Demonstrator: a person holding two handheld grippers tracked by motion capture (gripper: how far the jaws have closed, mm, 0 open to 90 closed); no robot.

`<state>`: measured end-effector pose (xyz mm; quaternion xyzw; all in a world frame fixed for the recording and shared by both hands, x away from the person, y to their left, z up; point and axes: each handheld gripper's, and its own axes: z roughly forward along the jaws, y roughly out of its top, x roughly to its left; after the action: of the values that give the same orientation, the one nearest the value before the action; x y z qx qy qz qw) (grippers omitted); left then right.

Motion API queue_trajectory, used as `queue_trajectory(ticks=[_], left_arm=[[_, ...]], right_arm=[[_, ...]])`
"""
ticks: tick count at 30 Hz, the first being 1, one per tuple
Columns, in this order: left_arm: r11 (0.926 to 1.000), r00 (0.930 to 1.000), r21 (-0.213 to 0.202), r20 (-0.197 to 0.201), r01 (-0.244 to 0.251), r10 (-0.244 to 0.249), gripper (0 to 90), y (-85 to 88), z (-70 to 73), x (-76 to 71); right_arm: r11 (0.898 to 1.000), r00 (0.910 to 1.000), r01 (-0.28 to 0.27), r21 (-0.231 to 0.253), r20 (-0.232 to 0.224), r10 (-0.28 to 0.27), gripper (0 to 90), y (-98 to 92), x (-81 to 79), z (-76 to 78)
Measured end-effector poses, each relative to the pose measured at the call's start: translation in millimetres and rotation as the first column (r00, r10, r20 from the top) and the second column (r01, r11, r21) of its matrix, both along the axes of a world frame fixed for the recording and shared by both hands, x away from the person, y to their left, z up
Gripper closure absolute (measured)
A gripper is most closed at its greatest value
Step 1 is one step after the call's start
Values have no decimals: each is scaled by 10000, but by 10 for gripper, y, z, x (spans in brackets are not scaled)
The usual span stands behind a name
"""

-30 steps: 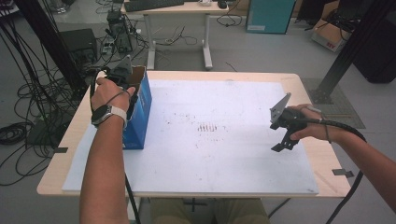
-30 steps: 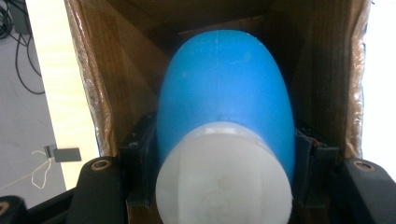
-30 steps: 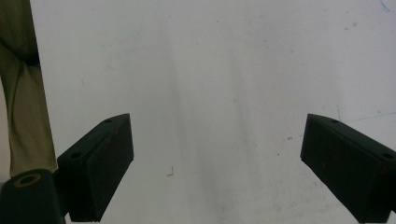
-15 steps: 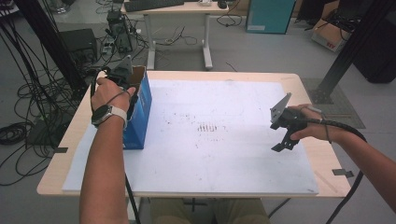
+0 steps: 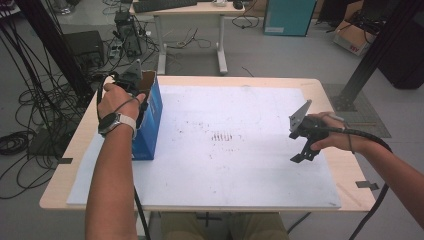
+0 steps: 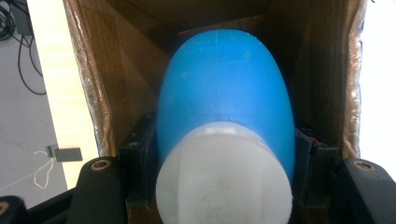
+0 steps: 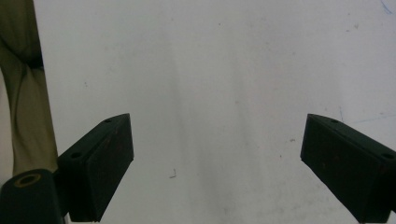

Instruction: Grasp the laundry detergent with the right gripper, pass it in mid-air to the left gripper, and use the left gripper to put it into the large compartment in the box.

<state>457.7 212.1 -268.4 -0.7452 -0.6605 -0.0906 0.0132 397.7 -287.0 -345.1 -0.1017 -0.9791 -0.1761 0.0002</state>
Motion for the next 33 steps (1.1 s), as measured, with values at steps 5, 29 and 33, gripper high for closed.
queue_trajectory(ticks=[5, 29, 33], left_arm=[[10000, 10000, -15, -6, 58, -58, 373, -1, 2, -1], [9976, 9978, -690, 655, 75, -29, 238, 128, 41, -64], [9957, 9973, -919, 732, 129, -61, 229, 153, 68, -81]], right_arm=[[9999, 10000, -47, 140, 0, 47, 93, 11, -3, 30], [9999, 9998, 90, -62, -195, -91, 93, -17, -8, -36], [10000, 9998, 59, -52, -165, -60, 93, -6, -13, -28]])
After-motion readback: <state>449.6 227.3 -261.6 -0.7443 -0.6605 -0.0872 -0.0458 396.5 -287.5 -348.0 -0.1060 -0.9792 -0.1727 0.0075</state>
